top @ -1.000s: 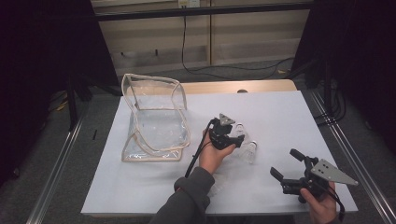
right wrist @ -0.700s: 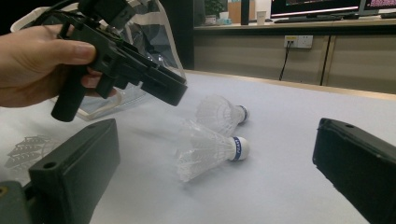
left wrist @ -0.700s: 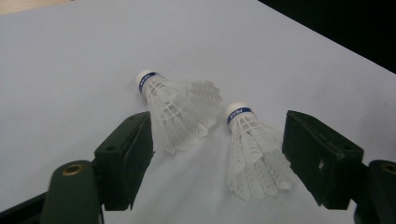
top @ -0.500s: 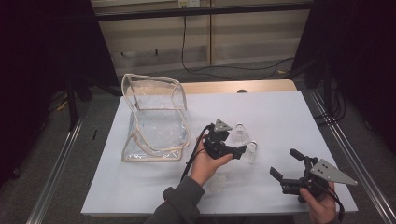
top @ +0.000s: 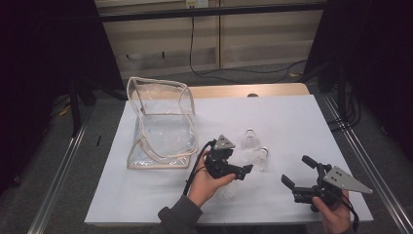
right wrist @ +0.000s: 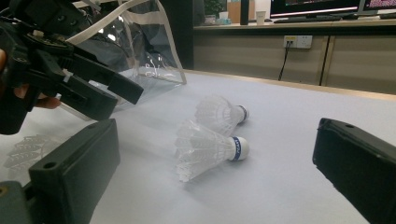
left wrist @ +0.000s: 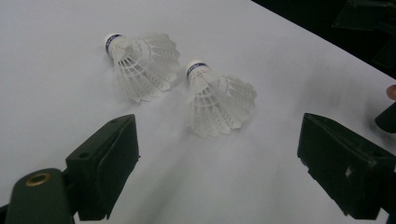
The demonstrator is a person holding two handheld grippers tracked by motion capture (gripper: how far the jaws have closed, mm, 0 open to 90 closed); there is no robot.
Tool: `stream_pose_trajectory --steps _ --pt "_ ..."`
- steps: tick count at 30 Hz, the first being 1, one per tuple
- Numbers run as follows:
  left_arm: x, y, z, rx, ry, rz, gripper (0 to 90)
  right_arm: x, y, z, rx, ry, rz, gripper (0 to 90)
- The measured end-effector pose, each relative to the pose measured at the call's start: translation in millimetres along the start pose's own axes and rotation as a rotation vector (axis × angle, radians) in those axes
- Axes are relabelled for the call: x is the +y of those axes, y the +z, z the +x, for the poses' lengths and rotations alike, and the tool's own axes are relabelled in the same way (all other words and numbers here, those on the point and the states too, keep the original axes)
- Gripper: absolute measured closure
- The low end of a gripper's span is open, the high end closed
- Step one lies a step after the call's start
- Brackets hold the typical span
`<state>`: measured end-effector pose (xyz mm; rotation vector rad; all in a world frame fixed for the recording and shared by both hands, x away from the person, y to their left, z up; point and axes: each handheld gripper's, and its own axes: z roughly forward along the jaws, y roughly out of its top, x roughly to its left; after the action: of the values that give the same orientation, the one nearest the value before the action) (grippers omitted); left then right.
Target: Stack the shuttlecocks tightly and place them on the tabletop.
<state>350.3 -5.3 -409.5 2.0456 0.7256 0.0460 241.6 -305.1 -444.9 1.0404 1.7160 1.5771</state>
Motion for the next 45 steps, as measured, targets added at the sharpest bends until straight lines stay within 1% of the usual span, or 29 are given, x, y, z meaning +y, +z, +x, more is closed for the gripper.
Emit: stream_pose_trajectory --steps 3,5,6,8,11,13,16,22,26,30,32,36,38,42,43,45 --pt "-3.8 -4.6 -0.2 -0.012 -0.007 0.003 12.6 0.0 0.4 0.3 0.001 -0.003 0.001 0.3" --pt "-6.8 -8.0 -0.1 -0.009 0.006 0.010 12.1 0.2 0.2 0.8 0.004 -0.002 0.001 0.3" --pt "-8.5 -9.3 0.1 -0.009 0.005 0.006 12.1 0.2 0.1 0.8 0.003 -0.003 0.001 0.3" --pt "-11.2 -12.6 0.5 -0.018 0.000 0.014 11.6 0.0 0.3 0.6 0.002 -0.002 0.000 0.3" --pt "-15.8 -17.2 -0.1 -0.028 0.007 0.012 11.2 0.1 -0.1 0.5 0.002 -0.003 0.002 0.3" --pt "-18.4 -19.8 1.4 -0.027 0.006 0.023 11.2 0.1 0.1 0.7 0.003 -0.003 0.001 0.3" --pt "-22.9 -23.5 3.0 -0.028 0.003 0.025 11.0 -0.1 0.7 1.0 0.001 -0.004 0.002 0.3" --pt "-28.0 -31.5 2.2 -0.037 0.018 0.032 9.8 -0.1 1.1 1.3 0.002 -0.005 0.003 0.3" --pt "-31.5 -35.7 3.0 -0.028 0.021 0.041 9.8 -0.1 1.3 1.4 0.002 -0.006 0.004 0.3" --pt "-35.1 -39.2 3.4 -0.030 0.024 0.045 9.8 -0.1 1.4 1.8 0.003 -0.006 0.003 0.3" --pt "-37.0 -39.8 3.9 -0.028 0.027 0.053 10.7 -0.2 1.4 1.8 0.001 -0.006 0.004 0.3" --pt "-39.3 -39.8 3.7 -0.043 0.024 0.071 12.7 -0.1 1.5 1.8 0.002 -0.006 0.004 0.3" --pt "-39.3 -40.5 2.6 -0.047 0.036 0.079 15.5 -0.2 1.8 1.9 0.001 -0.006 0.005 0.3" --pt "-39.9 -41.0 -0.4 -0.056 0.056 0.083 17.6 -0.3 1.7 1.7 0.003 -0.007 0.004 0.3" --pt "-40.2 -41.1 -1.0 -0.056 0.061 0.083 19.6 -0.5 1.8 1.6 0.003 -0.006 0.002 0.3" --pt "-41.0 -40.9 -1.3 -0.055 0.060 0.084 21.6 -0.7 1.8 1.8 0.003 0.000 0.007 0.3"
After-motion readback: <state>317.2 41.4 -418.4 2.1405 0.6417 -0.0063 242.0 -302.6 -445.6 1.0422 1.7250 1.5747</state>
